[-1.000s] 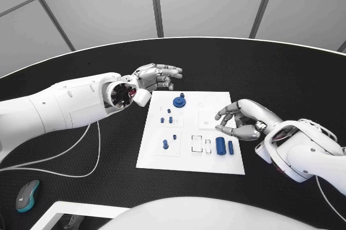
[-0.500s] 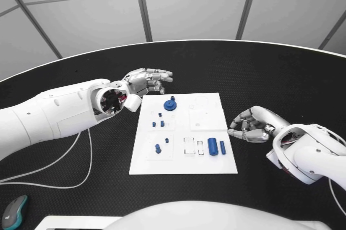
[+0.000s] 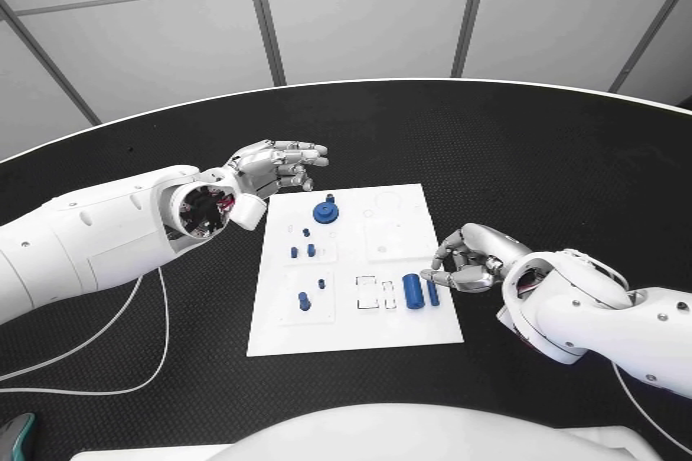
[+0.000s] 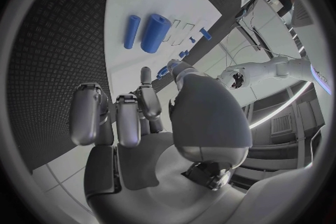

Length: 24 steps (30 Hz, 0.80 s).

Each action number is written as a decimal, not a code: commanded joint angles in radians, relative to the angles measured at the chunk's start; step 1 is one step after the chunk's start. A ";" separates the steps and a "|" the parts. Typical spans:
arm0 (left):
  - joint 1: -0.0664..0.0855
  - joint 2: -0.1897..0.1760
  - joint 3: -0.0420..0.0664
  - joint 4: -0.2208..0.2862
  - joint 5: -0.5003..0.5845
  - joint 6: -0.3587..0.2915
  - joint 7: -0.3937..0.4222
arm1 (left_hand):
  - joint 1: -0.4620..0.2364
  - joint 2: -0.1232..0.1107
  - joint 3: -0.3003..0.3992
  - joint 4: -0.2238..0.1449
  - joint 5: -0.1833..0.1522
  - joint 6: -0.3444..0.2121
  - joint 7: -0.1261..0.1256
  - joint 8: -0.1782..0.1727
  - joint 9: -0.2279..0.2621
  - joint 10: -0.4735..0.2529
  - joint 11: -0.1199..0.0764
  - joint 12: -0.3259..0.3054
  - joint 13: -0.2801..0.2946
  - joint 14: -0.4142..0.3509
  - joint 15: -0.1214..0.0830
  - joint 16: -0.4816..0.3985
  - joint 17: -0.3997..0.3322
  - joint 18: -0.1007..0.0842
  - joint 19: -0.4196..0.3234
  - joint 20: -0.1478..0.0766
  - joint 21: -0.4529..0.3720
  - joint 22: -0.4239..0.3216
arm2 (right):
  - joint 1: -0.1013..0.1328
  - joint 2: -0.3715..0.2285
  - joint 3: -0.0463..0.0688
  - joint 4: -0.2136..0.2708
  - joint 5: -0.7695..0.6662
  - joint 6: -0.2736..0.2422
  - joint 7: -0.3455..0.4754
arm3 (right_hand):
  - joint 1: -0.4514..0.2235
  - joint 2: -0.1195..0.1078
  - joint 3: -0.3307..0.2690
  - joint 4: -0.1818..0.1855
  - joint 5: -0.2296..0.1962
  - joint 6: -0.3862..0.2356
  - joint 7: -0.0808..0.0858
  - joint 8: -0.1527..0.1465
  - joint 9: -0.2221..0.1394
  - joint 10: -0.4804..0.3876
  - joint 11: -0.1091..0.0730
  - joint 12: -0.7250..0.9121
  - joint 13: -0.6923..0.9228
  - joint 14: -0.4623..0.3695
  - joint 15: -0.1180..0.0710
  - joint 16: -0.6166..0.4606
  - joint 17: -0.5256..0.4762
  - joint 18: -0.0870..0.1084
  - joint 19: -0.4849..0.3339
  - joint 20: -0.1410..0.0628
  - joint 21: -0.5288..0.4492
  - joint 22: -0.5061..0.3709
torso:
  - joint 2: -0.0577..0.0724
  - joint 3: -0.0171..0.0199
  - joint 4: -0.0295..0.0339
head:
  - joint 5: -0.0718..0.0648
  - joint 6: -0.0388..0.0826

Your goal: Assemble the parts on the task board

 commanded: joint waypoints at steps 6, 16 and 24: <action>0.000 -0.003 0.000 0.004 0.000 0.000 0.000 | 0.005 0.002 -0.005 0.001 -0.004 -0.004 0.006 0.001 0.001 -0.009 0.000 0.006 0.002 -0.006 0.000 0.004 -0.001 0.016 0.000 0.006 -0.005 -0.001 | -0.011 0.042 0.000 -0.019 -0.015 0.022 -0.023 | -0.013 0.006 -0.018 0.000 -0.009 -0.012 -0.001 0.010 0.008 0.016 0.000 0.025 0.027 0.084 -0.006 0.012 0.153 -0.014 0.078 -0.004 0.020 0.199 | 0.001 -0.0020 0.0008 | -0.036 -0.003; 0.000 -0.003 0.000 0.005 0.000 0.002 0.000 | 0.004 0.003 -0.006 0.003 -0.004 -0.004 0.005 0.002 0.002 -0.009 0.000 0.008 0.002 -0.007 0.000 0.004 -0.002 0.016 0.000 0.006 -0.005 -0.001 | -0.014 0.061 -0.001 -0.031 -0.037 0.063 -0.055 | -0.020 0.014 -0.034 0.001 -0.010 -0.016 -0.001 0.017 0.015 0.016 0.000 0.031 0.037 0.089 -0.005 0.024 0.175 -0.018 0.080 -0.004 0.045 0.208 | 0.001 -0.0015 0.0009 | -0.035 -0.003; 0.000 -0.005 0.000 0.006 0.000 0.002 -0.001 | 0.002 0.003 -0.007 0.004 -0.004 -0.004 0.006 0.002 0.002 -0.010 0.000 0.008 0.002 -0.007 0.000 0.005 -0.002 0.016 0.000 0.006 -0.006 -0.001 | -0.017 0.071 -0.001 -0.039 -0.064 0.091 -0.070 | -0.045 0.022 -0.065 0.002 -0.008 -0.015 -0.004 0.028 0.026 0.019 -0.001 0.040 0.051 0.090 -0.006 0.030 0.184 -0.020 0.082 -0.004 0.061 0.214 | 0.002 -0.0025 0.0013 | -0.032 -0.004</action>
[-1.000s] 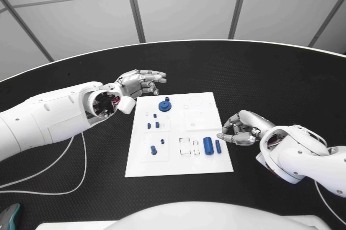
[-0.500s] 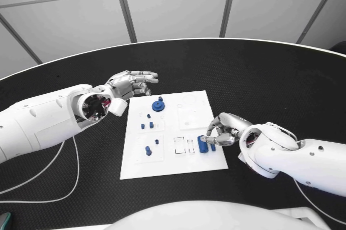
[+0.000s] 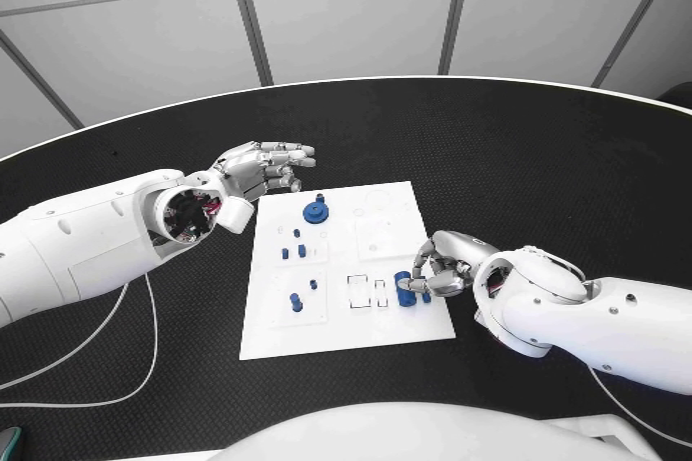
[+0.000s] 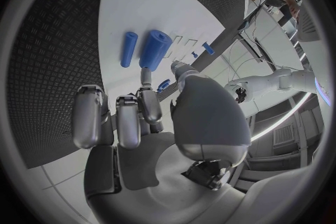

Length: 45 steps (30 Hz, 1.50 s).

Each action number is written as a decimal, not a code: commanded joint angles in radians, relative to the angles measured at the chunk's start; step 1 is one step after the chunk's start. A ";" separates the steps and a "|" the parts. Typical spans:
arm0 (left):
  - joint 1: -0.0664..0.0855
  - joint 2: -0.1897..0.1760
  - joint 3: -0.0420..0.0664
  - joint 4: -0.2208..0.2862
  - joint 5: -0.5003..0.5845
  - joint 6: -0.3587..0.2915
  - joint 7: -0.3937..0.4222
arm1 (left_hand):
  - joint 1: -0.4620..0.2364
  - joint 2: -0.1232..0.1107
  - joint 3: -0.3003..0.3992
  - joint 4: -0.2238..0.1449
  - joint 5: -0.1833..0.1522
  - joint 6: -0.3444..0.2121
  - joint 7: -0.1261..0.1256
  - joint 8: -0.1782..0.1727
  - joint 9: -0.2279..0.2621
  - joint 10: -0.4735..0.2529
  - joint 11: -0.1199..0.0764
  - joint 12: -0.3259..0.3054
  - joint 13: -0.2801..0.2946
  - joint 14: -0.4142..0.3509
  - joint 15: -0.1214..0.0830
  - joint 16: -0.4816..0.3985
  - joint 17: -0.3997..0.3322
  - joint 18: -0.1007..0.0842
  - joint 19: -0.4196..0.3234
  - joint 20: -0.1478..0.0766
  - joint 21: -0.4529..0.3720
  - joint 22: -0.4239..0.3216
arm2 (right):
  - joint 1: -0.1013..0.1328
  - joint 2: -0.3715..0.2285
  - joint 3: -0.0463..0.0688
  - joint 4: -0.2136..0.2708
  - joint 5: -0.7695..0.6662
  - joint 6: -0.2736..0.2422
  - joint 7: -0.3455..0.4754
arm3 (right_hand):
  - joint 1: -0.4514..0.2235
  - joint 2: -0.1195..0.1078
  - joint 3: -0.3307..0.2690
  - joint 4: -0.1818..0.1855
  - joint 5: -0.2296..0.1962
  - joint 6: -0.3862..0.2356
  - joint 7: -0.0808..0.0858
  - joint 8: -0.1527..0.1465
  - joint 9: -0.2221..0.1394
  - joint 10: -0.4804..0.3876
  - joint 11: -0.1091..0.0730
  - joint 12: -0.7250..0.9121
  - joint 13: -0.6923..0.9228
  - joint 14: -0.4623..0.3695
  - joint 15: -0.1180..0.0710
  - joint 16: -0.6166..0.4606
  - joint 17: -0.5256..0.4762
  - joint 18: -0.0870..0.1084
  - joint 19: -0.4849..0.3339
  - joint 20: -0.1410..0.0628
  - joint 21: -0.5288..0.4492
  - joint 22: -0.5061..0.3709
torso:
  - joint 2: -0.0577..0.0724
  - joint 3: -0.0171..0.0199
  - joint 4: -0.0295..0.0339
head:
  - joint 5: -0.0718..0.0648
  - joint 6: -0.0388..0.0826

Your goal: Assemble the parts on the task board

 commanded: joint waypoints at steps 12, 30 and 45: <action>0.000 -0.003 0.000 0.003 0.000 -0.001 0.000 | 0.002 0.003 -0.004 0.002 -0.004 -0.004 0.006 0.002 0.002 -0.010 0.000 0.003 0.001 -0.007 0.000 0.005 -0.001 0.016 0.000 0.006 -0.006 -0.002 | -0.012 0.024 -0.002 -0.031 -0.040 0.042 -0.023 | -0.015 0.000 -0.024 0.000 -0.008 -0.007 -0.001 0.008 0.006 0.004 0.001 0.002 0.021 0.090 -0.007 0.003 0.185 -0.021 0.082 -0.004 0.007 0.216 | 0.001 0.0005 -0.0001 | 0.008 -0.005; 0.000 -0.006 0.000 0.006 0.000 -0.002 -0.001 | 0.002 0.003 -0.004 0.002 -0.004 -0.004 0.006 0.002 0.002 -0.010 0.000 0.003 0.001 -0.007 0.000 0.005 -0.001 0.016 0.000 0.006 -0.006 -0.002 | -0.021 0.068 -0.004 -0.074 -0.060 0.077 -0.032 | -0.018 0.001 -0.033 0.000 -0.009 -0.009 -0.001 0.010 0.008 0.004 0.001 0.003 0.023 0.090 -0.007 0.003 0.185 -0.021 0.082 -0.004 0.009 0.217 | 0.002 0.0001 -0.0002 | 0.013 -0.009; 0.000 -0.007 0.000 0.006 0.000 -0.004 -0.002 | 0.002 0.003 -0.004 0.002 -0.004 -0.004 0.006 0.002 0.002 -0.010 0.000 0.003 0.001 -0.007 0.000 0.005 -0.001 0.016 0.000 0.006 -0.006 -0.002 | -0.028 0.057 -0.004 -0.041 -0.060 0.001 -0.015 | 0.060 0.038 -0.010 -0.006 0.086 0.006 -0.012 0.036 0.026 0.030 -0.010 0.039 0.064 0.092 -0.014 0.011 0.200 -0.025 0.085 -0.009 0.036 0.225 | 0.000 0.0016 -0.0028 | 0.021 -0.011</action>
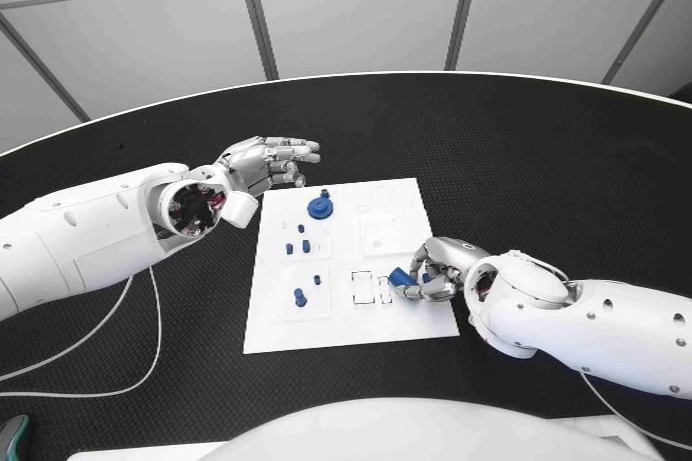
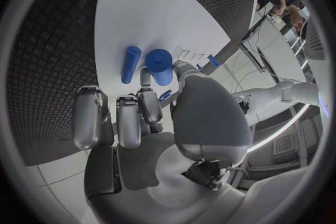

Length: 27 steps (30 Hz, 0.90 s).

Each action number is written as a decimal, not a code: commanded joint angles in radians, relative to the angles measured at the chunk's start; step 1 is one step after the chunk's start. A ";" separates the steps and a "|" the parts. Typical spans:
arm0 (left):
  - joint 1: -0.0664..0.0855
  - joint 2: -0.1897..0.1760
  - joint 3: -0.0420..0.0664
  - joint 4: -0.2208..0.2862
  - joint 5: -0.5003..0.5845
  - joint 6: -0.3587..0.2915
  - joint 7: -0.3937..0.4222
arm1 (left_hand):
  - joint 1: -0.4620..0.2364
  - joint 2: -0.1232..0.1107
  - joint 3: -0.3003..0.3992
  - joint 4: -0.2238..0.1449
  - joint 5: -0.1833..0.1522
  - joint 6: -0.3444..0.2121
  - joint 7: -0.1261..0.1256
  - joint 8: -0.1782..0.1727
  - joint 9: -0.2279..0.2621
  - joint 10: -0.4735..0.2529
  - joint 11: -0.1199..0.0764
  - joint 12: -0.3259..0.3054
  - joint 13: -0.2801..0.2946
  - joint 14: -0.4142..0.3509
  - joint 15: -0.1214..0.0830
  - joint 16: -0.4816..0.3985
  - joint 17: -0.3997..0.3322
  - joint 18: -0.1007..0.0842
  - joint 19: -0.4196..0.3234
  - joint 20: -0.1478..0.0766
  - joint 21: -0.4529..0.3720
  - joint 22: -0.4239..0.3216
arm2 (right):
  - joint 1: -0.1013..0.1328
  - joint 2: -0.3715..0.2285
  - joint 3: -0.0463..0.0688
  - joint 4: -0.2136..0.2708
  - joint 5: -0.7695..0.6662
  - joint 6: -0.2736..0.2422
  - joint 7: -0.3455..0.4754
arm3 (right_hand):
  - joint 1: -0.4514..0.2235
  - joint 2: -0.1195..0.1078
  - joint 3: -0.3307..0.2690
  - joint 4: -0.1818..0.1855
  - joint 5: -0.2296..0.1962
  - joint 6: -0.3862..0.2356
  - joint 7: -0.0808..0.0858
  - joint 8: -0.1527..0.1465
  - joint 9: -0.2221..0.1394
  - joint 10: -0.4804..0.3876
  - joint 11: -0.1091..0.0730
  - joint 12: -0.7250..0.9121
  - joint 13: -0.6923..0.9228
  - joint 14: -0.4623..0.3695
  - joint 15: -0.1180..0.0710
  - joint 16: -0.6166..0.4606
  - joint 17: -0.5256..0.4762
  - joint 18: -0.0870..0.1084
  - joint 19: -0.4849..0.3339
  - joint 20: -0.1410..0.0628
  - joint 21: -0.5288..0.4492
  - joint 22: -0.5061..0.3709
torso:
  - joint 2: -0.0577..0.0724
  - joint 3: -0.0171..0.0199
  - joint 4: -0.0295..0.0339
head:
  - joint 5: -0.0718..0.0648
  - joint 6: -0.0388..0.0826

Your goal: Assemble the parts on the task board

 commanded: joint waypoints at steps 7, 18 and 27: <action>0.000 0.003 0.000 -0.004 0.000 0.000 0.000 | 0.002 0.003 -0.004 0.002 -0.004 -0.004 0.006 0.002 0.001 -0.010 0.000 0.003 0.001 -0.007 0.000 0.005 -0.001 0.016 0.000 0.006 -0.006 -0.001 | 0.000 -0.036 0.001 0.070 0.000 -0.099 0.034 | 0.023 0.014 0.039 0.007 0.054 0.031 -0.012 0.022 0.013 0.044 -0.012 0.057 0.108 0.097 -0.015 0.017 0.218 -0.015 0.089 -0.014 0.041 0.233 | -0.002 -0.0025 -0.0018 | 0.001 0.005; 0.000 0.007 0.000 -0.004 0.000 0.003 0.002 | 0.002 0.003 -0.004 0.002 -0.004 -0.004 0.006 0.002 0.001 -0.010 0.000 0.003 0.001 -0.007 0.000 0.005 -0.001 0.016 0.000 0.006 -0.006 -0.001 | 0.000 -0.003 0.002 0.081 0.031 -0.069 0.047 | -0.008 0.012 0.046 0.008 0.071 0.043 -0.018 0.031 0.016 0.055 -0.017 0.072 0.123 0.097 -0.019 0.018 0.221 -0.016 0.090 -0.019 0.046 0.234 | 0.000 -0.0038 0.0030 | 0.000 0.010; 0.000 0.007 0.000 -0.001 0.000 0.000 0.002 | 0.002 0.003 -0.004 0.002 -0.004 -0.004 0.006 0.002 0.001 -0.010 0.000 0.003 0.001 -0.007 0.000 0.005 -0.001 0.016 0.000 0.006 -0.006 -0.001 | 0.000 0.067 0.003 0.027 0.054 -0.028 0.041 | -0.109 0.018 0.028 0.009 0.052 0.065 -0.026 0.049 0.026 0.060 -0.023 0.072 0.128 0.097 -0.024 0.018 0.220 -0.016 0.090 -0.023 0.048 0.234 | 0.001 -0.0031 0.0029 | 0.006 0.011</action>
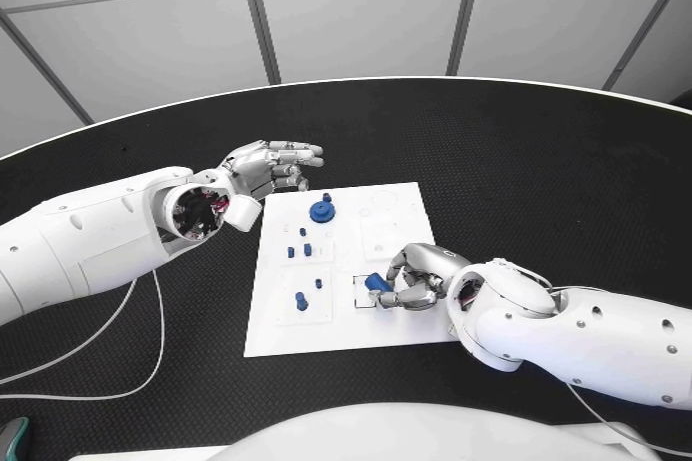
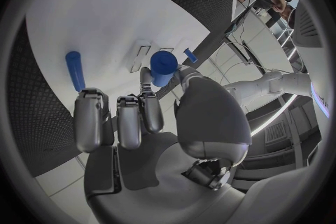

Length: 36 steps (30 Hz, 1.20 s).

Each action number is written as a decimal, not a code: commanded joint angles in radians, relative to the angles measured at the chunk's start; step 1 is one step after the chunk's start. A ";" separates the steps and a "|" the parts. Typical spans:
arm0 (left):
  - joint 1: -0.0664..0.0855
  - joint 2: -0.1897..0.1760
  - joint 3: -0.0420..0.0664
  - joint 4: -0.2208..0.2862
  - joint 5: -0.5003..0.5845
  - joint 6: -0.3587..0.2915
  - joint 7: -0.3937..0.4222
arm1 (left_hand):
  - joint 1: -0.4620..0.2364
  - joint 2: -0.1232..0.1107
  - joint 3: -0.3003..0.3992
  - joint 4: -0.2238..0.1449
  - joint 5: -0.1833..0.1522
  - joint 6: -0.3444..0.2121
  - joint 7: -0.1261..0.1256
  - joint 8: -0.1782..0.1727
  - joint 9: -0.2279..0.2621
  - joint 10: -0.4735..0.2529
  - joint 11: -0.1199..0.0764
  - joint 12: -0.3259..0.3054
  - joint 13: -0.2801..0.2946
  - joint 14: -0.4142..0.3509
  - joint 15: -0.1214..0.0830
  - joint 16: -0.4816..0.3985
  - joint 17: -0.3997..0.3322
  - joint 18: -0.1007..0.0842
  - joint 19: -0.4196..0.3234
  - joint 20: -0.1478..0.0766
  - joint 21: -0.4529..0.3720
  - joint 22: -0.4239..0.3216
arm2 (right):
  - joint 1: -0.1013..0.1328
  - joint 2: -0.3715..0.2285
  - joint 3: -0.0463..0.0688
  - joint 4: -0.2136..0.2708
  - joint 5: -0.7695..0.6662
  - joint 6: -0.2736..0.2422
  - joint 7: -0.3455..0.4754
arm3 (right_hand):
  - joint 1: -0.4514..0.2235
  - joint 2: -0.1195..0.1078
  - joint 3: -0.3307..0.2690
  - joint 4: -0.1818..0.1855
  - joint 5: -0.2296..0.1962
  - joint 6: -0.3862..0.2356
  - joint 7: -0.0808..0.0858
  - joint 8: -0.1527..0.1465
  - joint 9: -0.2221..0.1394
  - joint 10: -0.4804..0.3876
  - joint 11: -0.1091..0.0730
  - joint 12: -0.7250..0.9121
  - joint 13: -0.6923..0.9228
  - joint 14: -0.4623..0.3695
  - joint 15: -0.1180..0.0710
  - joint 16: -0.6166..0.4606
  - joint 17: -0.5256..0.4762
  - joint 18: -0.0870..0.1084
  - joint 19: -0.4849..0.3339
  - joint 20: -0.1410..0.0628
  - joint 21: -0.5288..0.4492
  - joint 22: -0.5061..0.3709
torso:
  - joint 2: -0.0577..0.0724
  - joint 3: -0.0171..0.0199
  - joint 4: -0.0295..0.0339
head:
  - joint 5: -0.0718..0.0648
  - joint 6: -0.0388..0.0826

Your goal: Assemble the parts on the task board

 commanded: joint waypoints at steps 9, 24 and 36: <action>0.000 -0.001 0.000 0.002 0.000 -0.002 0.000 | 0.002 0.003 -0.004 0.002 -0.004 -0.004 0.006 0.002 0.001 -0.010 0.000 0.003 0.001 -0.007 0.000 0.005 -0.001 0.016 0.000 0.006 -0.006 -0.001 | 0.000 0.053 0.001 -0.053 0.004 0.011 -0.007 | -0.034 0.004 -0.012 -0.002 -0.014 0.028 -0.021 0.014 0.007 0.020 -0.010 0.004 0.128 0.097 -0.012 0.004 0.219 -0.017 0.090 -0.010 0.006 0.234 | 0.001 0.0030 -0.0022 | 0.012 -0.001; 0.000 -0.006 0.000 0.006 0.000 -0.006 0.000 | 0.002 0.003 -0.004 0.002 -0.004 -0.004 0.006 0.002 0.001 -0.010 0.000 0.003 0.001 -0.007 0.000 0.005 -0.001 0.016 0.000 0.006 -0.006 -0.001 | 0.000 0.076 0.001 -0.081 0.004 0.023 -0.012 | -0.120 0.019 -0.061 -0.001 -0.200 0.028 -0.030 0.049 0.033 0.022 -0.018 -0.003 0.130 0.097 -0.020 0.004 0.220 -0.016 0.089 -0.018 0.004 0.234 | 0.001 0.0029 -0.0016 | 0.021 -0.007; 0.000 -0.007 0.000 0.007 0.000 -0.007 0.000 | 0.001 0.002 -0.006 0.006 -0.004 -0.005 0.005 0.003 0.002 -0.013 0.000 0.007 0.002 -0.008 0.000 0.007 -0.004 0.016 0.000 0.007 -0.008 -0.003 | 0.001 0.080 0.001 -0.097 0.004 0.026 -0.025 | -0.174 0.037 -0.149 0.000 -0.293 -0.002 -0.022 0.058 0.041 -0.014 -0.011 -0.073 0.084 0.090 -0.014 -0.012 0.191 -0.006 0.079 -0.014 -0.051 0.220 | 0.002 0.0040 -0.0028 | 0.026 -0.009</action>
